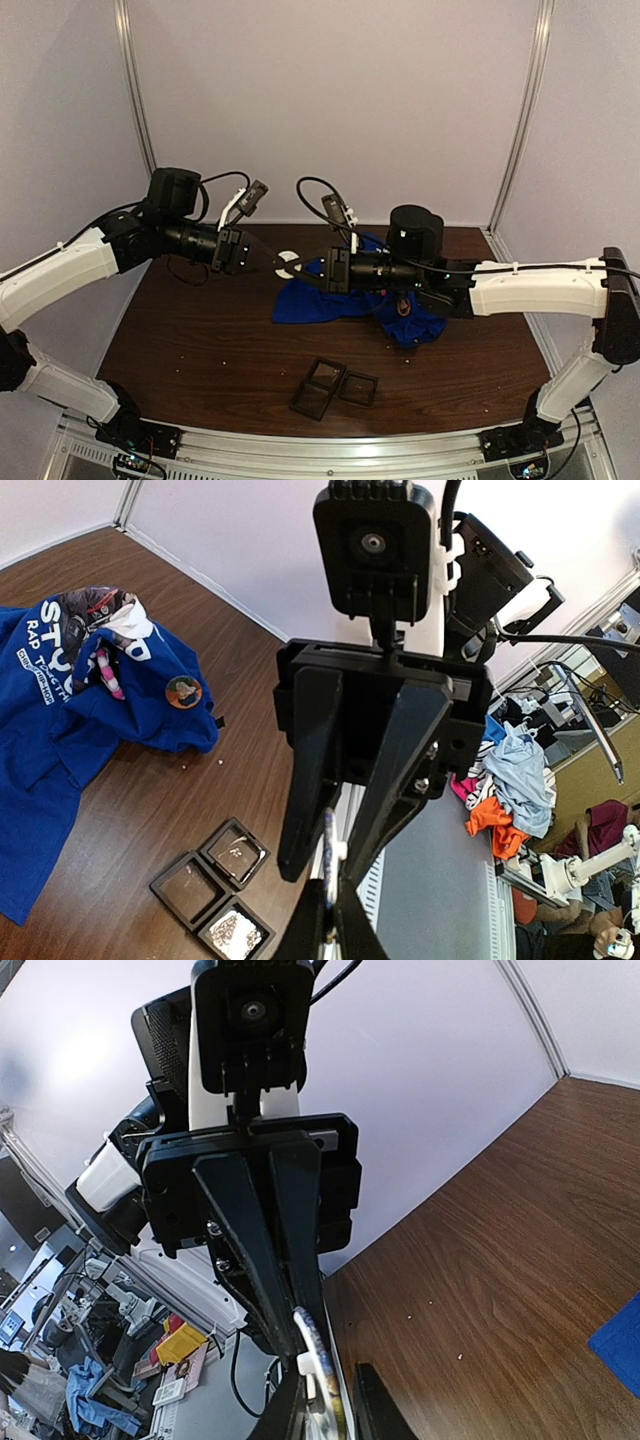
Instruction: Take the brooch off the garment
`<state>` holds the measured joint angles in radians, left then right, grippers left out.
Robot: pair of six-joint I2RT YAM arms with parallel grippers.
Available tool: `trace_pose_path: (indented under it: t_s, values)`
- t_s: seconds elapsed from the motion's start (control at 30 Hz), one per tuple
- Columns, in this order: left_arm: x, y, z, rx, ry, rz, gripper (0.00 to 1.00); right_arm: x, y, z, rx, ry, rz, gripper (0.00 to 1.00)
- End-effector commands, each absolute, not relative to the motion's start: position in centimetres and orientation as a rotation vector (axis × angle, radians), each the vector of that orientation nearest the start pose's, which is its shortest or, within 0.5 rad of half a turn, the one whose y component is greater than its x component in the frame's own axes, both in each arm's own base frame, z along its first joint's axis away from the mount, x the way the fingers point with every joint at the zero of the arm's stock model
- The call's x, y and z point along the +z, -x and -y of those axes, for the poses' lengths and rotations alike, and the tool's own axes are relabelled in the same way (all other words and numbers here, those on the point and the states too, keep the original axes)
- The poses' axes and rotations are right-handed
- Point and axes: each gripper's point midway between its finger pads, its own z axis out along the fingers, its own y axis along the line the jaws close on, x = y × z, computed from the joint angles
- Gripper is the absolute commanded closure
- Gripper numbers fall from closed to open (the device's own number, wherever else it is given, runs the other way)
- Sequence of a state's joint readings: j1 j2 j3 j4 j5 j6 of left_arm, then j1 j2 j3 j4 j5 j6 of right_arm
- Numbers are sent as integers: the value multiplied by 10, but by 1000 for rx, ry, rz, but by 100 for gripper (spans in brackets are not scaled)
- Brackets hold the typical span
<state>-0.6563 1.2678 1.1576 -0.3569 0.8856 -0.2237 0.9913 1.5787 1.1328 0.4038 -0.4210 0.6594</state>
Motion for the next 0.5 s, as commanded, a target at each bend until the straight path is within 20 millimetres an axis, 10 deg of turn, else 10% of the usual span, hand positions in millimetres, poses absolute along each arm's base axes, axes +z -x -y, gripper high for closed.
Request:
trace_pose_path:
  t_s: [0.0,0.47]
  values:
    - [330,-175,325,-1509,-1137,-1802,100,291,-253,-450,1439,531,-1860,84]
    - [332,-172,324,-1515,-1145,-1788,100,272,-269,-439,1439,433,-1944,85]
